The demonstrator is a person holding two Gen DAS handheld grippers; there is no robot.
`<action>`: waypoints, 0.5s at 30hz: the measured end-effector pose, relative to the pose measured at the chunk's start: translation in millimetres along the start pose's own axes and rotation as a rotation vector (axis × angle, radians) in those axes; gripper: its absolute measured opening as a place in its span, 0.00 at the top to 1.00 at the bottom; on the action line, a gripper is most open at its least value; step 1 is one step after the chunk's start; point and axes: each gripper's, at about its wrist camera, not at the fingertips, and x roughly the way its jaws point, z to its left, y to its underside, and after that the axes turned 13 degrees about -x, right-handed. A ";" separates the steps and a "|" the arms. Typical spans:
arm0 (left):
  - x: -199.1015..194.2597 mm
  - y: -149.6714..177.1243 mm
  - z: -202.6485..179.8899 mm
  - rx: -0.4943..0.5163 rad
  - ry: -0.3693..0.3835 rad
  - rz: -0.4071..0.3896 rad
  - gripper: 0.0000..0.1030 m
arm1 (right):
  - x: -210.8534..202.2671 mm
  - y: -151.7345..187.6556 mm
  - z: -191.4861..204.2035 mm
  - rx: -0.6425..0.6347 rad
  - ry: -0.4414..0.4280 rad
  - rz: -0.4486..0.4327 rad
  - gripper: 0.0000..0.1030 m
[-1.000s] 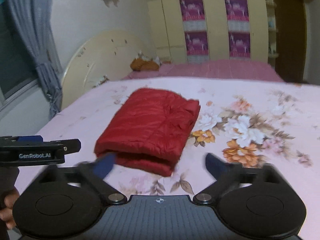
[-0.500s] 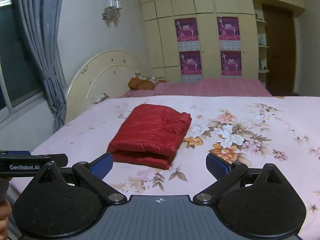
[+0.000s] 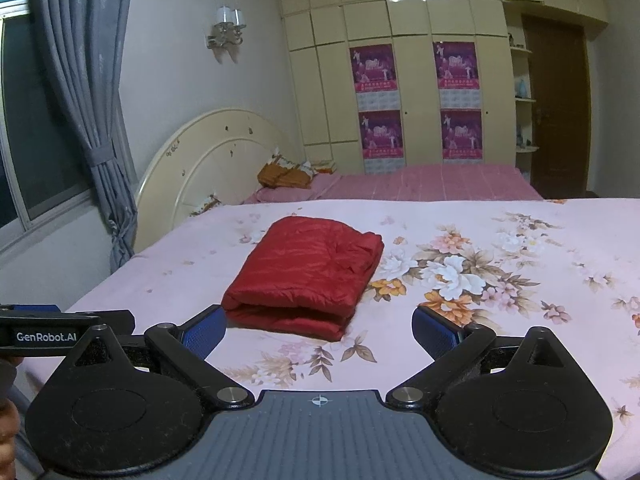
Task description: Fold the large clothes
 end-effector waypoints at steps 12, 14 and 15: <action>2.8 0.2 0.7 -0.001 -0.008 0.010 0.00 | 2.8 -1.3 -1.9 0.010 -0.005 0.006 0.04; 3.9 -0.6 1.7 -0.002 -0.010 0.012 0.00 | 3.2 -1.3 -2.0 0.009 -0.008 0.006 0.04; 4.2 -0.7 1.7 -0.002 -0.011 0.013 0.00 | 3.7 -1.5 -1.3 0.008 -0.008 0.006 0.04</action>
